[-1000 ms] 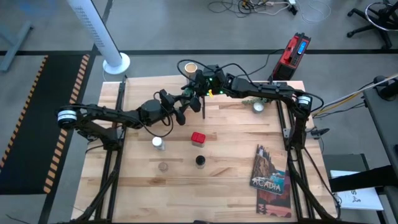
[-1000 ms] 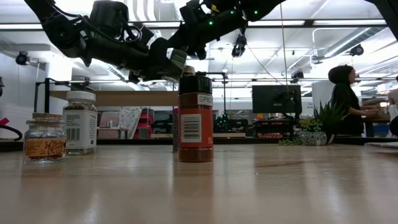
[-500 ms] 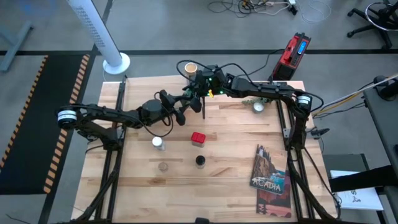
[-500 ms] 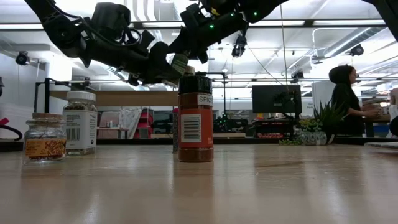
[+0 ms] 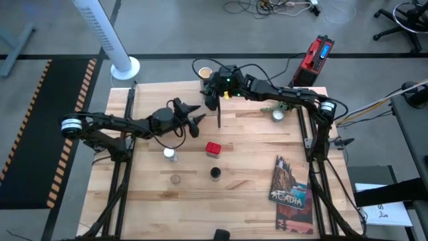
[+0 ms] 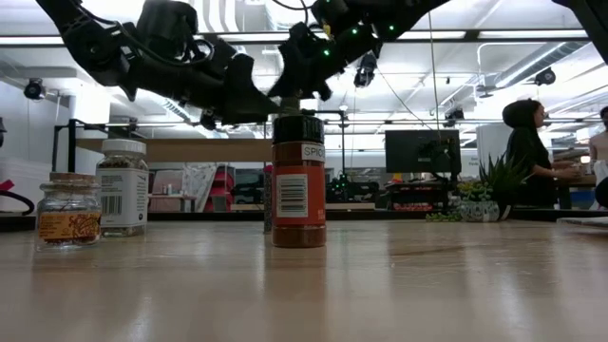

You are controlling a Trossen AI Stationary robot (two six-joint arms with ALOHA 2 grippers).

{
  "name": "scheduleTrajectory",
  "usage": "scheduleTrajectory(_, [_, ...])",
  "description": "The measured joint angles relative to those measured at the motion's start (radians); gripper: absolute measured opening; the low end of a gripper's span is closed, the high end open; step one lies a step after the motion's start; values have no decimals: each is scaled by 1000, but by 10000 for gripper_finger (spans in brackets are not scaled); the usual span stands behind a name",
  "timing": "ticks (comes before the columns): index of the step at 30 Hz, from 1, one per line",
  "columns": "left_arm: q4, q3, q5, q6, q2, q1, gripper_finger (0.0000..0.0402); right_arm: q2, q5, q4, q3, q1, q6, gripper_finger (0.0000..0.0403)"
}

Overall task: Shelf spices
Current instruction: Put the green seasoning bottle on the shelf

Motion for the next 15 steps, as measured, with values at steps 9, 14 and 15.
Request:
scheduleTrajectory(9, [-2, 0, -15, 2, 0, -4, 196, 0, -64, -15, 0, -7, 29, 172])
scheduleTrajectory(14, [-3, 0, -15, 3, 0, -5, 192, -1, -70, -27, 0, -4, 74, 172])
scheduleTrajectory(15, [-3, 0, -17, 3, 0, -5, 192, -1, -72, -27, 0, -4, 81, 172])
